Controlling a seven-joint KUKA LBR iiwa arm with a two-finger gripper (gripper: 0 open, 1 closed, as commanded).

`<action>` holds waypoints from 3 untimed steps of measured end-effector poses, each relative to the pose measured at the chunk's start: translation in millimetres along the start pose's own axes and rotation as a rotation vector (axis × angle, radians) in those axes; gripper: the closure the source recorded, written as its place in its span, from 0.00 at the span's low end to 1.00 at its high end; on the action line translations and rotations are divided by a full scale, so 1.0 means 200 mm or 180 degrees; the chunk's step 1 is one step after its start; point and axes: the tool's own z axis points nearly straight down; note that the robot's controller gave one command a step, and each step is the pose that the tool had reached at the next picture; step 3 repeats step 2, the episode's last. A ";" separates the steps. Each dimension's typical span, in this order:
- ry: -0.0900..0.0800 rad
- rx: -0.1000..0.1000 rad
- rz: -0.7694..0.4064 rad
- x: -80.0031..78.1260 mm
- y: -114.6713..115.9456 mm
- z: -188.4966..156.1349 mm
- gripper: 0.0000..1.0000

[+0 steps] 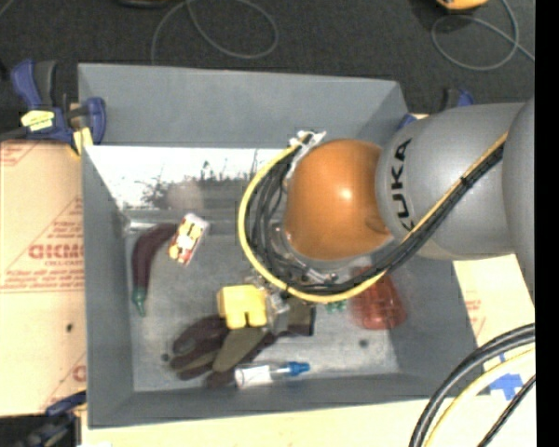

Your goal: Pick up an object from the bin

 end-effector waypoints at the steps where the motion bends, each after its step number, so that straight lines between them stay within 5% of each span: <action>1: 0.0023 -0.0003 -0.0055 0.04 0.02 -0.23 1.00; 2: 0.0000 0.0001 -0.0137 -0.04 -0.01 -0.58 1.00; 3: 0.0000 0.0001 -0.0137 -0.04 -0.01 -0.58 1.00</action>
Offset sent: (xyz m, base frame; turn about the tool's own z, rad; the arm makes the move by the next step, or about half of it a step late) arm 0.0105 -0.0003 0.1289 -0.0515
